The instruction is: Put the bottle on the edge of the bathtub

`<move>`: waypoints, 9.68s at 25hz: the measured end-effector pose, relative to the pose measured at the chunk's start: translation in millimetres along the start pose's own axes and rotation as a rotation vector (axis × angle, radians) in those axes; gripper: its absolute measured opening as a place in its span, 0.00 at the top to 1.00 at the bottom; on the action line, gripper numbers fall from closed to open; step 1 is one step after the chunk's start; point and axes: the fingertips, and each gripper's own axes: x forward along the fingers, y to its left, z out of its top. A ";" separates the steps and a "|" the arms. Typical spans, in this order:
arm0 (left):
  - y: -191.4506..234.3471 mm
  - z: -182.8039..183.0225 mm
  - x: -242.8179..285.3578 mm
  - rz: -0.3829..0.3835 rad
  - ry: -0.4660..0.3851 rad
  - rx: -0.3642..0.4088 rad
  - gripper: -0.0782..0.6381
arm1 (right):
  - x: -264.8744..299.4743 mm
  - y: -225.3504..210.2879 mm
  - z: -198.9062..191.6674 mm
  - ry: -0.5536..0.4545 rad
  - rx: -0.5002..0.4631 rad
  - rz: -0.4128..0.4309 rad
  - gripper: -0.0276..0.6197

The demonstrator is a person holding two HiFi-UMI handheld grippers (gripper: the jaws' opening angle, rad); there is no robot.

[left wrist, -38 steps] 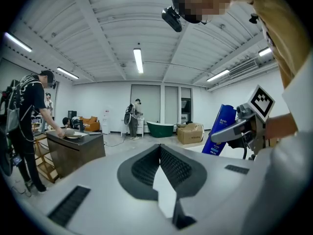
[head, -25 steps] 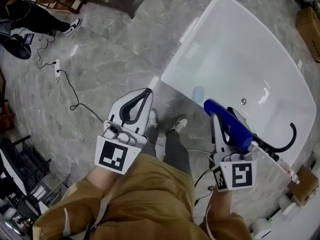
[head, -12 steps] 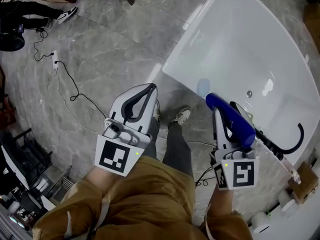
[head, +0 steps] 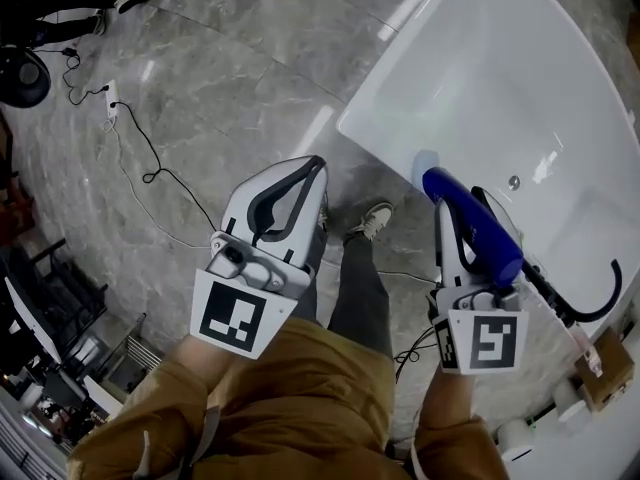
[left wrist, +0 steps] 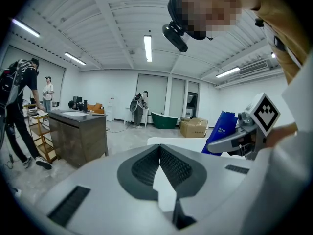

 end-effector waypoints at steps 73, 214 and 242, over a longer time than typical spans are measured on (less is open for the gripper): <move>68.5 -91.6 57.1 -0.032 0.118 -0.062 0.88 | 155.1 20.4 -113.2 0.136 -0.095 -0.012 0.70; 8.8 -59.3 17.9 -0.119 0.066 -0.038 0.88 | 62.6 -20.2 -121.1 0.204 -0.111 -0.248 0.95; -27.3 58.8 -9.8 -0.165 -0.052 0.034 0.88 | -72.1 -39.5 15.6 0.069 -0.208 -0.427 0.95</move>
